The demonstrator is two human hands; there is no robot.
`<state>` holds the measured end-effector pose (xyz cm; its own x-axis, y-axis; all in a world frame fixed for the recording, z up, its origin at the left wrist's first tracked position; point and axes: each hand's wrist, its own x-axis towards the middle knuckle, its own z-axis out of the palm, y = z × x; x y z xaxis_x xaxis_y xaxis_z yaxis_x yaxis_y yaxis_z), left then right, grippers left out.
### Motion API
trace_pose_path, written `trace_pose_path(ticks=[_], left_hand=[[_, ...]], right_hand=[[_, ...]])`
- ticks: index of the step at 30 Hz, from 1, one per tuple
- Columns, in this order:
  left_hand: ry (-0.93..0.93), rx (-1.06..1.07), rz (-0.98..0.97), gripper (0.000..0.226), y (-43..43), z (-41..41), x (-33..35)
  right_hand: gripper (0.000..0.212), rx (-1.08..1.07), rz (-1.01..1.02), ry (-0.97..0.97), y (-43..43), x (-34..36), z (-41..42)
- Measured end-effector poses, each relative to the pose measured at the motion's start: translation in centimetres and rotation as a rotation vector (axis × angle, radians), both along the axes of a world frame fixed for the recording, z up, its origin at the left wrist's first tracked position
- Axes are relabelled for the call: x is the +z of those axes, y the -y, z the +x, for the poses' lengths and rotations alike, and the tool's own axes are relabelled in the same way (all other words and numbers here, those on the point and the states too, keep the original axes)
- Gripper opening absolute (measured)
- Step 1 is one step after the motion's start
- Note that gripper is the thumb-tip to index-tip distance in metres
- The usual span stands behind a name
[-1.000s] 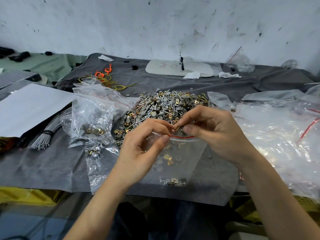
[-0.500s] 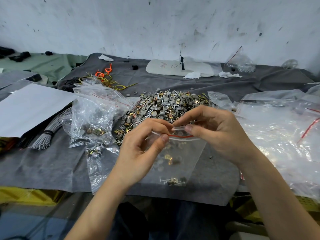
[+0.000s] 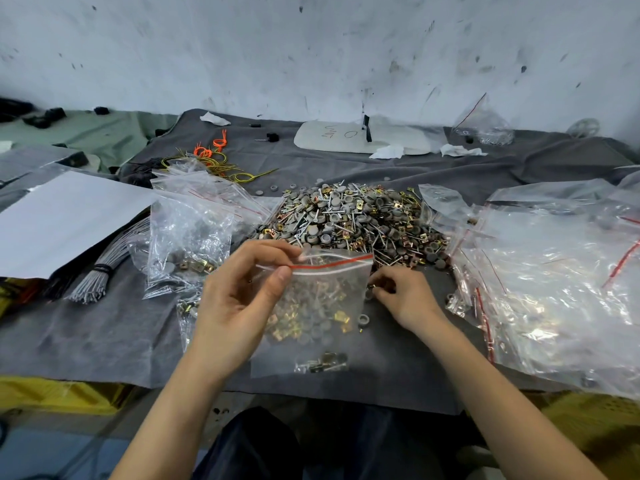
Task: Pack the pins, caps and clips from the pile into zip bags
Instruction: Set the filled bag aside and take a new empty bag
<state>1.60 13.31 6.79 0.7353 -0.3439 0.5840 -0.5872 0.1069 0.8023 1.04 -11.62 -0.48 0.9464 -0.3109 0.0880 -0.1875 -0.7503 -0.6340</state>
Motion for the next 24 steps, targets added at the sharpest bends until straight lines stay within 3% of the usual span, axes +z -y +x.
trace_pose_path(ticks=[9,15,19,24], left_hand=[[0.014,0.061,0.008,0.012,-0.7,0.2,0.3],[0.018,0.058,0.016,0.012,-0.4,0.2,0.2],[0.001,0.052,0.003,0.012,-0.6,0.2,0.3],[0.008,0.083,0.011,0.014,-1.1,0.4,0.5]], right_hand=[[0.012,-0.026,-0.05,0.067,-0.6,0.3,0.5],[0.015,-0.047,-0.194,-0.107,-2.0,0.5,1.4],[0.009,-0.064,-0.185,-0.053,-2.5,0.3,1.4],[0.021,-0.119,-0.149,0.069,-2.0,0.3,0.5]])
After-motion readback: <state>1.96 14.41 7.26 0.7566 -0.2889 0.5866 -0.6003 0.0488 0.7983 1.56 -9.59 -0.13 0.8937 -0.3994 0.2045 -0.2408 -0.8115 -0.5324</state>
